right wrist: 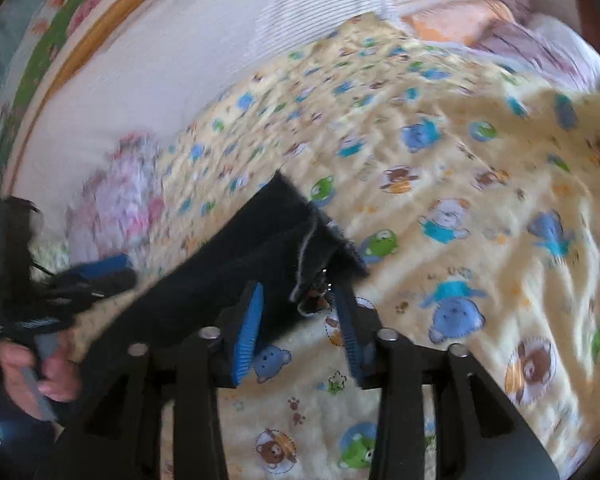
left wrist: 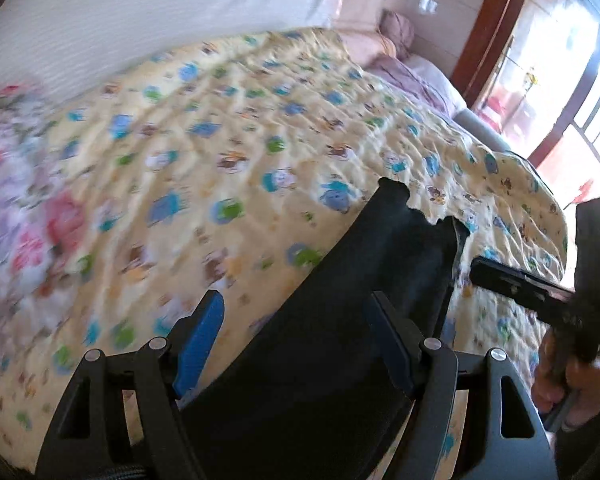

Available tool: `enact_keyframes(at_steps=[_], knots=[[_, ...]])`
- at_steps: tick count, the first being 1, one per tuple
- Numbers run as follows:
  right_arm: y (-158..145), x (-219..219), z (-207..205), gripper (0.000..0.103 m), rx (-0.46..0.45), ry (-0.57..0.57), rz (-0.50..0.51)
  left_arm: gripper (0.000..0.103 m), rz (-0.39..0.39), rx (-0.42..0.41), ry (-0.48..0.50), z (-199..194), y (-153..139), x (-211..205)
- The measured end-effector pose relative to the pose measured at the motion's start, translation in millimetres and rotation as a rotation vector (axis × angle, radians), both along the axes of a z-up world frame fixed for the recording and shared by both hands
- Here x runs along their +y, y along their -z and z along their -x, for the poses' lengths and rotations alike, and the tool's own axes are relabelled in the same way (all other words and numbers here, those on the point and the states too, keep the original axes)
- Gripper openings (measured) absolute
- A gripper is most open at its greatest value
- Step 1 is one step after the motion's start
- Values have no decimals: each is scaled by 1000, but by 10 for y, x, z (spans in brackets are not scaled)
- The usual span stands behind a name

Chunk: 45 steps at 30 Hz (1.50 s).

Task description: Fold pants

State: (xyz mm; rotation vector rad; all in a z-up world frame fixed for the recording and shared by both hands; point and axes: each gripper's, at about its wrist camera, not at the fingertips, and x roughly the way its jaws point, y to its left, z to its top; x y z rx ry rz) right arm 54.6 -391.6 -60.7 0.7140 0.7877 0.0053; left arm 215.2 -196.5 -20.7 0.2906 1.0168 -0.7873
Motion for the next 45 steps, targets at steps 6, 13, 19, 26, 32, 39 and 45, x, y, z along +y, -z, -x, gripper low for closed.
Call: enact_keyframes(at_steps=[6, 13, 19, 26, 32, 39, 45], knots=[[138, -91, -24, 46, 58, 69, -36, 74, -60, 57, 72, -213, 223, -456], [293, -210, -68, 46, 9, 104, -263, 73, -23, 212, 87, -519, 433, -720], [332, -204, -150, 44, -7, 106, -268, 52, -51, 178, 150, -443, 471, -926], [389, -230, -139, 15, -29, 94, -284, 11, -2, 196, 190, -285, 409, -980], [132, -179, -33, 14, -135, 58, -282, 10, 104, 181, 174, -207, 110, -732], [-303, 113, 8, 14, -257, -56, -277, 10, 224, 134, 117, -62, -336, -195], [-676, 610, -2, 14, -338, -217, -258, 10, 342, 101, 38, 156, -530, 448]])
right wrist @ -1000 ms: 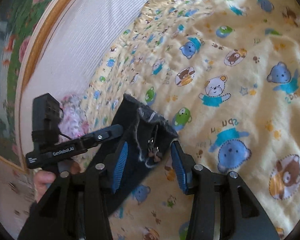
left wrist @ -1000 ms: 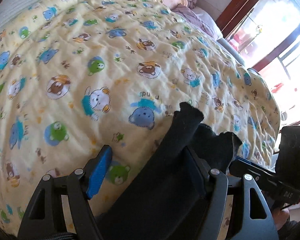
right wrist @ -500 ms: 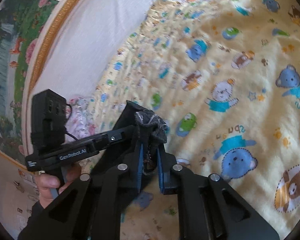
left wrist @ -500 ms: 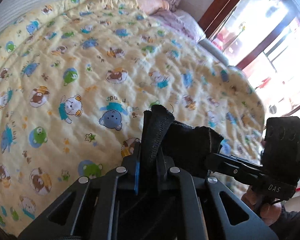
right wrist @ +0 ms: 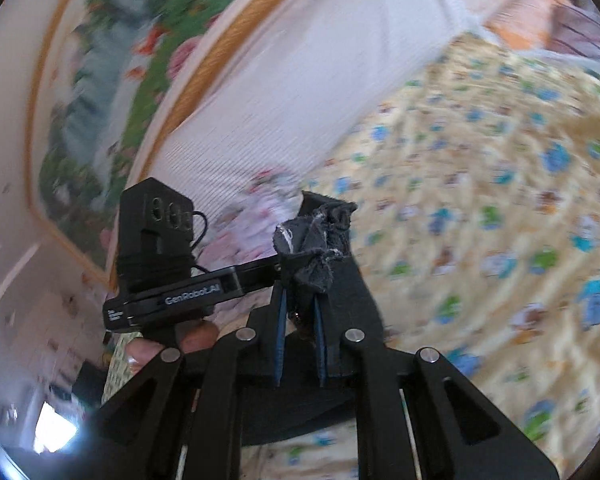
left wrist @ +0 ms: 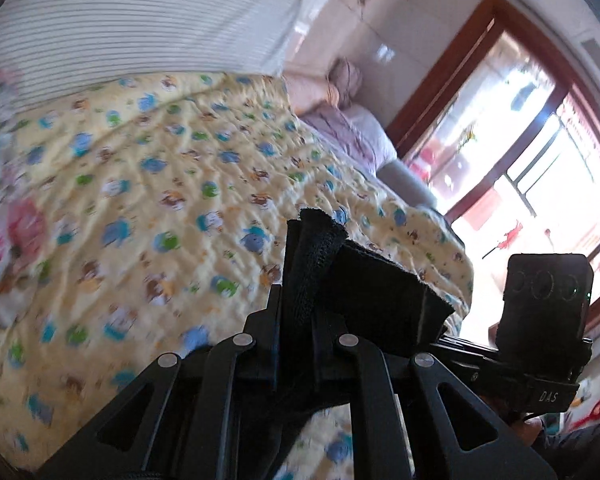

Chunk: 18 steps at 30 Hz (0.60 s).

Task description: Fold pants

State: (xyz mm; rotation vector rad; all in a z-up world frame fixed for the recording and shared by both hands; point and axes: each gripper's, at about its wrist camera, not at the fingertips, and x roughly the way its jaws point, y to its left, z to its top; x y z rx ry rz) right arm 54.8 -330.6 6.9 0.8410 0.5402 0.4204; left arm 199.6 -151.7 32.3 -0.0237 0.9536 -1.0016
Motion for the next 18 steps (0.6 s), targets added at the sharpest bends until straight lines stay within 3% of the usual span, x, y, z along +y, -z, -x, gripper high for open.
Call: enact_keyframes(at_steps=[8, 18], knots=[[29, 664, -116, 14, -2, -170, -9, 10, 50, 25, -110, 172, 177, 737], [484, 1264, -323, 14, 70, -312, -33, 10, 80, 136, -229, 159, 745, 1389]])
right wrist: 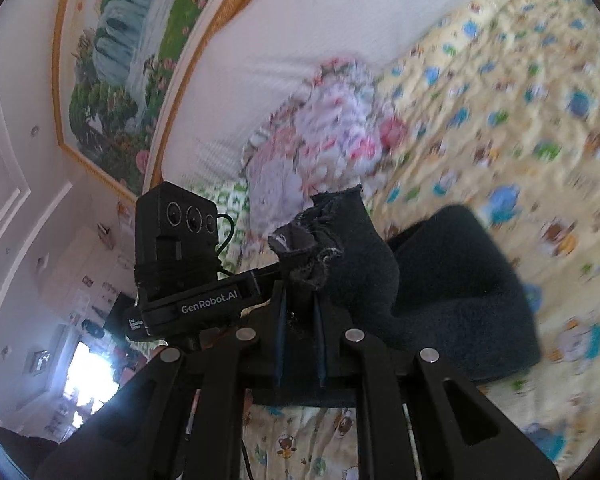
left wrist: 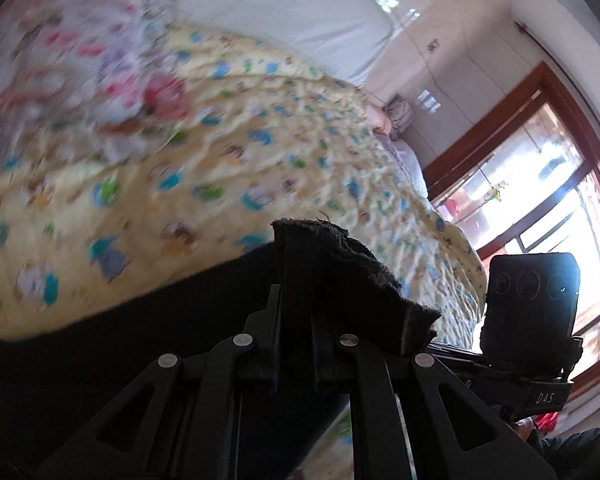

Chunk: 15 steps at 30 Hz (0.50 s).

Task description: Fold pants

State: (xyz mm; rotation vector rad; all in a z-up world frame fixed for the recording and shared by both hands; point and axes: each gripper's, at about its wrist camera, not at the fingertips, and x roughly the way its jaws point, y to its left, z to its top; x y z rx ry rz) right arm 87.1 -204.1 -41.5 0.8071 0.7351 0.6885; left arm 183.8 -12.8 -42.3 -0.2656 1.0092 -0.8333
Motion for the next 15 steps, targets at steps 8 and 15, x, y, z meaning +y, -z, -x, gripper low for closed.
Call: enact_keyframes(at_steps=[8, 15], knots=[[185, 158, -75, 14, 41, -70, -8, 11, 36, 55, -69, 32, 204, 277], [235, 250, -77, 16, 68, -109, 14, 13, 1, 57, -137, 156, 204, 487]])
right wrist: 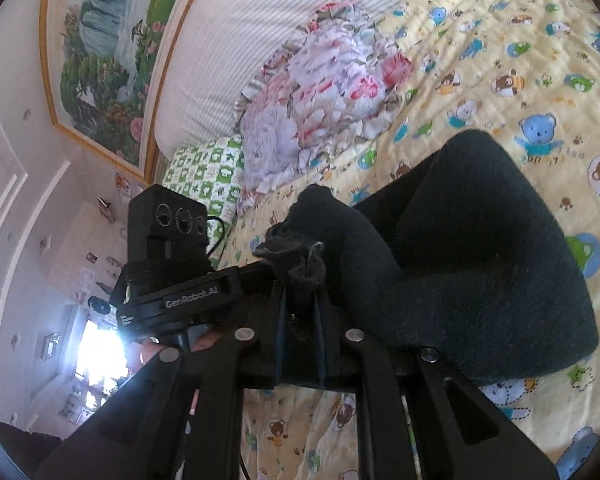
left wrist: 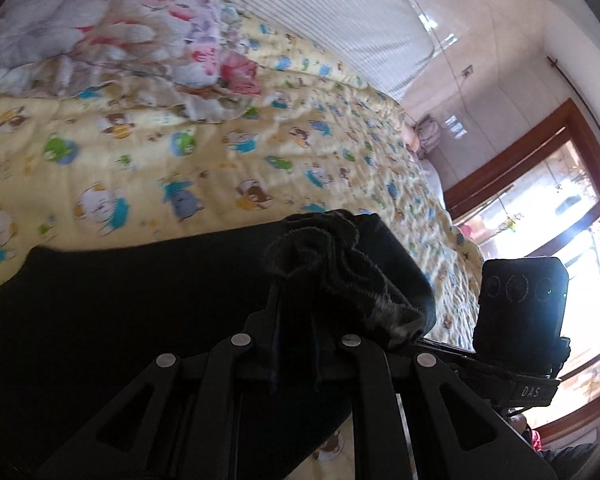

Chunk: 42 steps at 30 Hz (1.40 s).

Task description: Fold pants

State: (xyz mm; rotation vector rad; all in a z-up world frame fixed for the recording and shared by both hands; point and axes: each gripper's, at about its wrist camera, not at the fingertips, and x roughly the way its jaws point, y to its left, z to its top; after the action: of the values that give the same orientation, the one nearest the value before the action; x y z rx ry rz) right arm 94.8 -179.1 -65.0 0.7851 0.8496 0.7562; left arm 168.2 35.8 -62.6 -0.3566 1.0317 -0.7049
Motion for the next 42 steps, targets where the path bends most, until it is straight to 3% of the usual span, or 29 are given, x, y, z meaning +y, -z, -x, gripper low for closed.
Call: enact_keyframes(at_steps=[2, 4, 7, 16, 21, 28, 35, 38, 42], knots=[[13, 48, -5, 24, 7, -16, 6, 14, -3, 3, -22, 36, -4, 69], [-10, 91, 13, 46, -6, -37, -2, 14, 0, 2, -40, 92, -18, 144], [-97, 169, 62, 55, -33, -57, 30, 13, -14, -13, -85, 186, -78, 270], [-405, -86, 115, 55, -109, 12, -12, 11, 48, -14, -171, 419, -262, 576], [-387, -236, -40, 55, -64, 76, 36, 11, 75, -3, -158, 539, -267, 420], [-305, -235, -225, 44, -15, 72, 57, 14, 95, 13, -187, 648, -245, 279], [-184, -86, -328, 41, 29, 22, 82, 15, -61, 43, -236, 712, -52, 109], [-141, 17, -370, 41, 43, -10, 121, 15, -85, 74, -237, 775, 91, 58], [-117, 236, -435, 41, 34, -58, 254, 15, -81, 101, -249, 859, 198, 81]])
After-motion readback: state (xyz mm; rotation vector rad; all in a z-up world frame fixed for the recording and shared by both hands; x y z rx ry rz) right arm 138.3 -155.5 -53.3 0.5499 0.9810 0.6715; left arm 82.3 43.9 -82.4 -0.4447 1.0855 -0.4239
